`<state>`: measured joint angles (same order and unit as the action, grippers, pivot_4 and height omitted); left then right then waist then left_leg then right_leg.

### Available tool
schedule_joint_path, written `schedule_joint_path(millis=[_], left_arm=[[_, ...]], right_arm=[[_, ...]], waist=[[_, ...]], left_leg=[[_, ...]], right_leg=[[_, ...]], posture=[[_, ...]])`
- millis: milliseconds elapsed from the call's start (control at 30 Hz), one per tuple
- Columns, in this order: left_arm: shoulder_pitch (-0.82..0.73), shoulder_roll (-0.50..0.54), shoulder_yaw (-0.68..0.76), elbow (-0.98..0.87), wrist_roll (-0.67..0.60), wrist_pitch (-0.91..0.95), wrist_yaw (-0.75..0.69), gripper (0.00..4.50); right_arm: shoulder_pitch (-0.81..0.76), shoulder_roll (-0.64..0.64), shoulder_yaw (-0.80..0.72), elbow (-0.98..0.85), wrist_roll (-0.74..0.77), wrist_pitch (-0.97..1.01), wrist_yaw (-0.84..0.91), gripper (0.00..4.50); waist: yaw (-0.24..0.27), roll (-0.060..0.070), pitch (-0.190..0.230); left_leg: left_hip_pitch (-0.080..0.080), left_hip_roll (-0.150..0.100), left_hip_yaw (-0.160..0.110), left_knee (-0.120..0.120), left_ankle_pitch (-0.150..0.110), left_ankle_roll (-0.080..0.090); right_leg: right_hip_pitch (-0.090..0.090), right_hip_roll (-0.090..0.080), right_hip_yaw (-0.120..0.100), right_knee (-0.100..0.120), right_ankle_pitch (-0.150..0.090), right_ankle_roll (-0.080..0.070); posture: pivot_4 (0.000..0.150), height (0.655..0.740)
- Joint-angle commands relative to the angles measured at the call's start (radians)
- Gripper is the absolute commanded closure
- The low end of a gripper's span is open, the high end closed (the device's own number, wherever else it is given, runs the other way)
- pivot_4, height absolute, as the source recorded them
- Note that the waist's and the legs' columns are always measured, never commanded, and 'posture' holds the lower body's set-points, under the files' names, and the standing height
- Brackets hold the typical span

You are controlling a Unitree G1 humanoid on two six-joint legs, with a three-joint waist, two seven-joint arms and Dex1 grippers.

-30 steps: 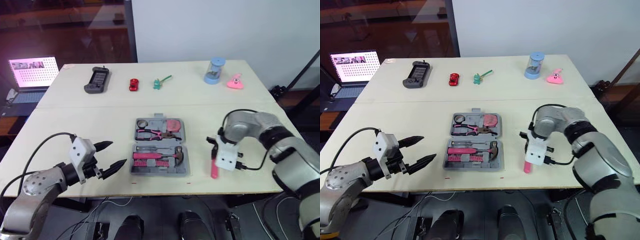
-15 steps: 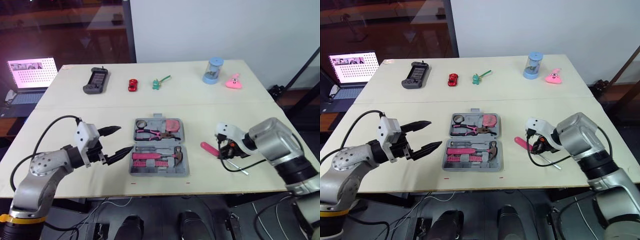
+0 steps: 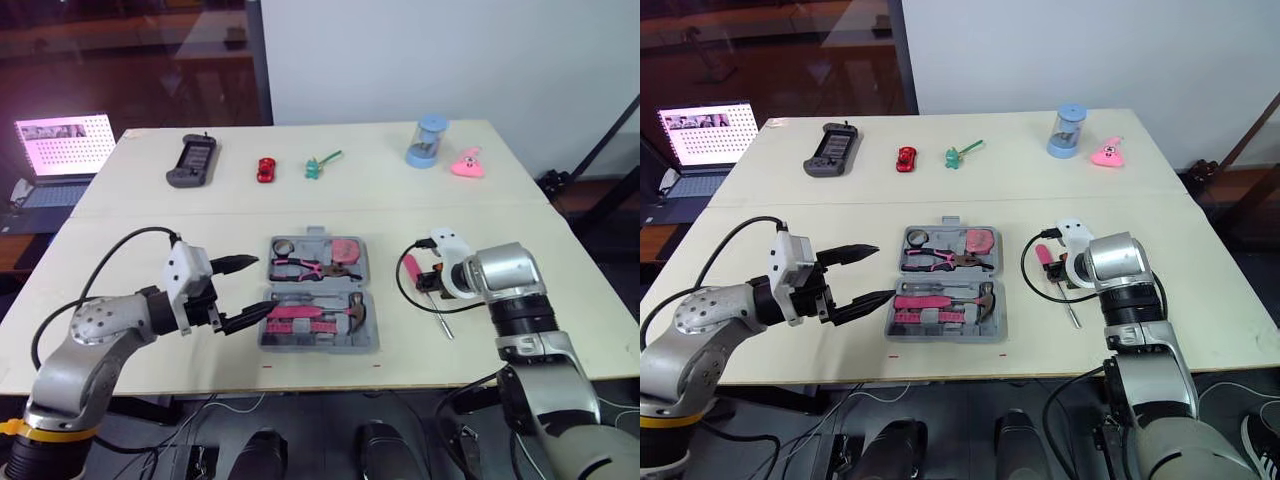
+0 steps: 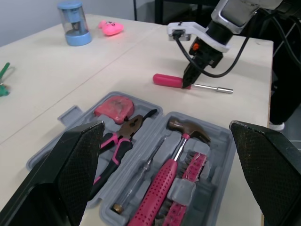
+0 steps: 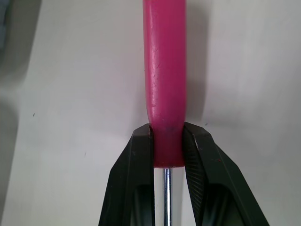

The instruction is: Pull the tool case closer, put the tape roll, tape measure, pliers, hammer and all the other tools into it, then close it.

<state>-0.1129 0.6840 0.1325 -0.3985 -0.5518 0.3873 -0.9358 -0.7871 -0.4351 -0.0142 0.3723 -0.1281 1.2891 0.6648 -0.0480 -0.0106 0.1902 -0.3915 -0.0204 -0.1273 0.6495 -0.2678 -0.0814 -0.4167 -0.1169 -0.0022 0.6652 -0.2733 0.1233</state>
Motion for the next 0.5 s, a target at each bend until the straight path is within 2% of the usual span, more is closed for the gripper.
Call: schedule_joint_path(millis=[33, 67, 133, 167, 233, 267, 400, 500], left_arm=[[-0.006, 0.013, 0.01, -0.02, -0.008, -0.001, -0.003, 0.0], [-0.004, 0.015, 0.01, -0.02, -0.007, -0.002, -0.004, 0.0], [-0.002, 0.02, 0.009, -0.019, -0.005, -0.003, -0.008, 0.0], [-0.001, 0.021, 0.01, -0.018, -0.006, -0.003, -0.01, 0.0], [-0.002, 0.027, 0.012, -0.012, -0.006, -0.003, -0.017, 0.0], [-0.004, 0.03, 0.012, -0.008, -0.004, -0.003, -0.02, 0.0], [-0.027, 0.039, 0.011, 0.007, -0.014, 0.029, -0.013, 0.0], [-0.044, 0.035, 0.012, 0.013, -0.026, 0.033, -0.02, 0.0]], right_arm=[[0.001, -0.005, 0.002, 0.004, 0.033, -0.07, -0.038, 3.09], [0.006, -0.009, 0.004, 0.0, 0.041, -0.07, -0.044, 2.79], [0.011, -0.017, -0.001, -0.023, 0.063, -0.066, -0.049, 1.62], [0.012, -0.019, -0.004, -0.037, 0.075, -0.06, -0.048, 1.26], [0.024, -0.074, 0.04, -0.118, 0.097, -0.033, -0.007, 0.17], [0.03, -0.104, 0.06, -0.163, 0.112, -0.019, 0.014, 0.03], [0.055, -0.196, 0.073, -0.3, 0.15, -0.038, 0.039, 0.03], [0.168, -0.223, 0.037, -0.416, 0.185, -0.316, 0.074, 0.03]], waist=[[0.0, 0.0, 0.0], [0.002, 0.0, 0.0], [0.003, 0.0, 0.0], [0.003, 0.0, 0.0], [0.005, 0.0, 0.0], [0.007, 0.0, 0.0], [0.006, 0.001, 0.0], [0.005, 0.0, 0.0]], left_leg=[[0.0, 0.0, 0.0, 0.0, 0.0, 0.0], [0.0, 0.0, 0.0, 0.0, 0.0, 0.0], [0.0, 0.0, 0.0, 0.0, 0.0, 0.0], [0.0, 0.0, 0.0, 0.0, 0.0, 0.0], [0.0, 0.0, 0.0, 0.0, 0.0, 0.0], [0.0, 0.0, 0.0, 0.0, 0.0, 0.0], [-0.001, 0.0, 0.0, 0.0, 0.0, 0.0], [0.0, 0.0, 0.0, -0.001, 0.0, 0.0]], right_leg=[[0.0, 0.0, 0.0, 0.0, 0.0, 0.0], [0.0, 0.0, 0.0, 0.0, 0.0, 0.0], [0.0, 0.0, 0.0, 0.0, 0.0, 0.0], [0.0, 0.0, 0.0, 0.0, 0.0, 0.0], [0.0, 0.0, 0.0, 0.0, 0.0, 0.0], [0.0, 0.0, 0.0, 0.0, 0.0, 0.0], [0.0, 0.0, 0.0, 0.0, 0.0, 0.0], [0.0, 0.0, 0.0, 0.0, 0.0, 0.0]], posture=[[0.15, 0.6902], [0.15, 0.6902], [0.15, 0.6902], [0.15, 0.6902], [0.15, 0.6902], [0.15, 0.6902], [0.15, 0.6902], [0.15, 0.6902]])
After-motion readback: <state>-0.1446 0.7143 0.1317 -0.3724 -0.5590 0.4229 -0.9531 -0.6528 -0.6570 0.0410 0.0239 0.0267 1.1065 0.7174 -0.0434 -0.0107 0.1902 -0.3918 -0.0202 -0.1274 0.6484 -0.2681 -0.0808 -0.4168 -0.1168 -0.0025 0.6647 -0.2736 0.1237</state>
